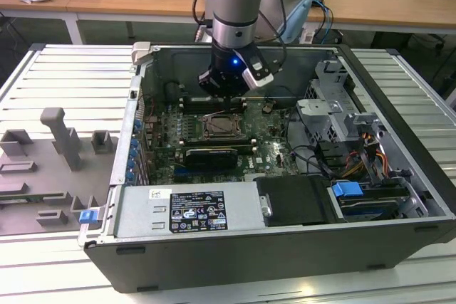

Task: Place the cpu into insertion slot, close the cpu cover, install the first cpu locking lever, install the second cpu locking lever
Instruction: 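Install the first cpu locking lever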

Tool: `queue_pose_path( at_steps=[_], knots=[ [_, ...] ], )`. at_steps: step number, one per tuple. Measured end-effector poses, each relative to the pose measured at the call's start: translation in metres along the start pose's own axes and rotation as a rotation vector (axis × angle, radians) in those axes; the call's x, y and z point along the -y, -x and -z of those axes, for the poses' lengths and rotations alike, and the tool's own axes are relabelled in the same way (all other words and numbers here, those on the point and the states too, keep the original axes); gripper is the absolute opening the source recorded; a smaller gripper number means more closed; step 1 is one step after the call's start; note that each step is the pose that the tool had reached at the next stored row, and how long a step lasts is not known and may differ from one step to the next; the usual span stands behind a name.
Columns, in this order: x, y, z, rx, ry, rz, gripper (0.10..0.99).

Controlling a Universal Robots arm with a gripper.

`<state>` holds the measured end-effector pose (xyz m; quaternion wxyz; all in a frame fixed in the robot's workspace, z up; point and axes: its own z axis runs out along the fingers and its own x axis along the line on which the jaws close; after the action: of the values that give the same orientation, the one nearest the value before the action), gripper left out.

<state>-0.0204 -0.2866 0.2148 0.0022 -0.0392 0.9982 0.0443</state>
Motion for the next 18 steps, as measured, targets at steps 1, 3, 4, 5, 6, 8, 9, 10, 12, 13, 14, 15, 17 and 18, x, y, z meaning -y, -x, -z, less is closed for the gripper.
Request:
queue_pose_path(
  at_steps=[1, 3, 4, 5, 6, 8, 9, 10, 12, 13, 14, 15, 17, 18],
  knots=[
    [0.0001, 0.0013, -0.0004, 0.0002, 0.001, -0.003, 0.106],
    [0.0002, 0.0023, -0.001, 0.0006, 0.001, -0.006, 0.106],
    [0.0004, 0.0027, -0.0013, 0.0007, 0.002, -0.006, 0.106],
    [0.0004, 0.0029, -0.0018, 0.0008, 0.002, -0.006, 0.106],
    [0.0005, 0.003, -0.0028, 0.0007, 0.002, -0.006, 0.106],
    [0.0008, 0.003, -0.0058, 0.0007, 0.002, -0.006, 0.106],
    [0.001, 0.0031, -0.0074, 0.0007, 0.002, -0.006, 0.106],
    [0.0011, 0.0032, -0.0083, 0.0007, 0.002, -0.006, 0.106],
    [0.0012, 0.0033, -0.0088, 0.0006, 0.002, -0.006, 0.106],
    [0.0012, 0.0033, -0.0094, 0.0007, 0.002, -0.006, 0.106],
    [0.0012, 0.0034, -0.0098, 0.0007, 0.002, -0.006, 0.106],
    [0.0013, 0.0034, -0.0101, 0.0007, 0.002, -0.006, 0.106],
    [0.0013, 0.0035, -0.0104, 0.0003, 0.001, -0.006, 0.106],
    [0.0013, 0.0036, -0.0105, 0.0003, 0.0, -0.006, 0.106]
  ],
)
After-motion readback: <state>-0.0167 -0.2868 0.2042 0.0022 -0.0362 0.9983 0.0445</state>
